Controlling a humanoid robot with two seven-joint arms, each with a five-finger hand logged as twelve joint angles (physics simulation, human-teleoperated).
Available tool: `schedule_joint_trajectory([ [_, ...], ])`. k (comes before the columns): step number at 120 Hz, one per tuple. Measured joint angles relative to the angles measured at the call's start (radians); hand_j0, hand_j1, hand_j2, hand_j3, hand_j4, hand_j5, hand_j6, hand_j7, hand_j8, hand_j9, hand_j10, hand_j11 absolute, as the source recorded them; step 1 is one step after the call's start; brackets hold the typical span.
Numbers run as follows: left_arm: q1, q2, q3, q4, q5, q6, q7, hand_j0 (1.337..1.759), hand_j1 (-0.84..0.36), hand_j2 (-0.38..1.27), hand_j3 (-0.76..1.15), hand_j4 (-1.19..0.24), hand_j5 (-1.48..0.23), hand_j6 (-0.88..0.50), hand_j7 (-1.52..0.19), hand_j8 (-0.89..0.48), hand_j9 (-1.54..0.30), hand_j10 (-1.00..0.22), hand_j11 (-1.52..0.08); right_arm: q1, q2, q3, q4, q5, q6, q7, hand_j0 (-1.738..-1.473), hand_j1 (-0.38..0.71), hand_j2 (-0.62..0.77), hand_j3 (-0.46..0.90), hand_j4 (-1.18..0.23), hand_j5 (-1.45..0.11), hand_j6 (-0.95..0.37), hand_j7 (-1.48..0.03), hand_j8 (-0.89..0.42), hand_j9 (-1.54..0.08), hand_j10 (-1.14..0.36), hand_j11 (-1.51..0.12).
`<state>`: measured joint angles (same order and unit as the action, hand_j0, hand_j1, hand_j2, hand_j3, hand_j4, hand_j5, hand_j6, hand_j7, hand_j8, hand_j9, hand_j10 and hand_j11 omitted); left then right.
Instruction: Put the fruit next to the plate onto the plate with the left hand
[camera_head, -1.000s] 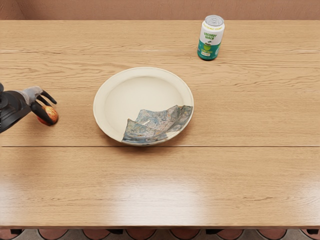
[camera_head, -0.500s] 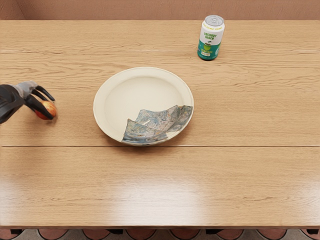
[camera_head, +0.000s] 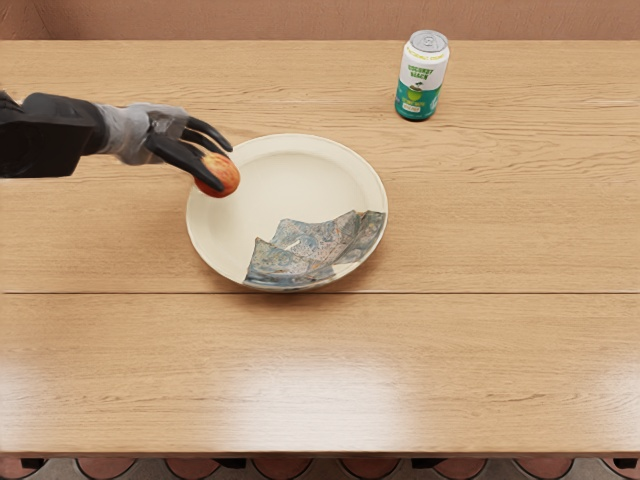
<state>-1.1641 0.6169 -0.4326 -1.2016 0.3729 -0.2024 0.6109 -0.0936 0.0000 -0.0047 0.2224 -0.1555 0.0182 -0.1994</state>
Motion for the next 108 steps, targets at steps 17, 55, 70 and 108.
schedule_joint_trajectory([
  [17, 0.000, -0.043, -0.022, 0.000, -0.009, -0.015, 0.000, 1.658, -0.36, 0.49, 0.00, -0.64, -0.92, -0.46, -0.88, -0.43, -0.88, -0.60, -0.87, 0.000, 0.000, 0.000, 0.000, 0.000, 0.000, 0.000, -1.658, -0.32, 0.00, 0.00, -0.02, -0.03, -0.02, -0.03, -0.02, -0.03, -0.02, -0.03],
  [55, 0.035, -0.060, -0.020, 0.005, -0.005, -0.018, 0.000, 1.657, -0.28, 0.38, 0.00, -0.59, -0.81, -0.46, -0.79, -0.42, -0.80, -0.56, -0.79, 0.000, 0.000, 0.000, 0.000, 0.000, 0.000, 0.000, -1.658, -0.32, 0.00, 0.00, -0.02, -0.03, -0.02, -0.03, -0.02, -0.03, -0.02, -0.03],
  [70, 0.047, -0.059, -0.017, 0.006, -0.001, -0.019, 0.000, 1.657, -0.08, 0.22, 0.00, -0.39, -0.54, -0.32, -0.53, -0.30, -0.53, -0.37, -0.53, 0.000, 0.000, 0.000, 0.000, 0.000, 0.000, 0.000, -1.658, -0.32, 0.00, 0.00, -0.02, -0.03, -0.02, -0.03, -0.02, -0.03, -0.02, -0.03],
  [108, 0.085, 0.021, -0.106, 0.009, -0.009, -0.018, 0.000, 1.658, 0.21, 0.05, 0.00, -0.12, -0.17, -0.11, -0.16, -0.10, -0.16, -0.12, -0.16, 0.000, 0.000, 0.000, 0.000, 0.000, 0.000, 0.000, -1.658, -0.32, 0.00, 0.00, -0.02, -0.03, -0.02, -0.03, -0.02, -0.03, -0.02, -0.03],
])
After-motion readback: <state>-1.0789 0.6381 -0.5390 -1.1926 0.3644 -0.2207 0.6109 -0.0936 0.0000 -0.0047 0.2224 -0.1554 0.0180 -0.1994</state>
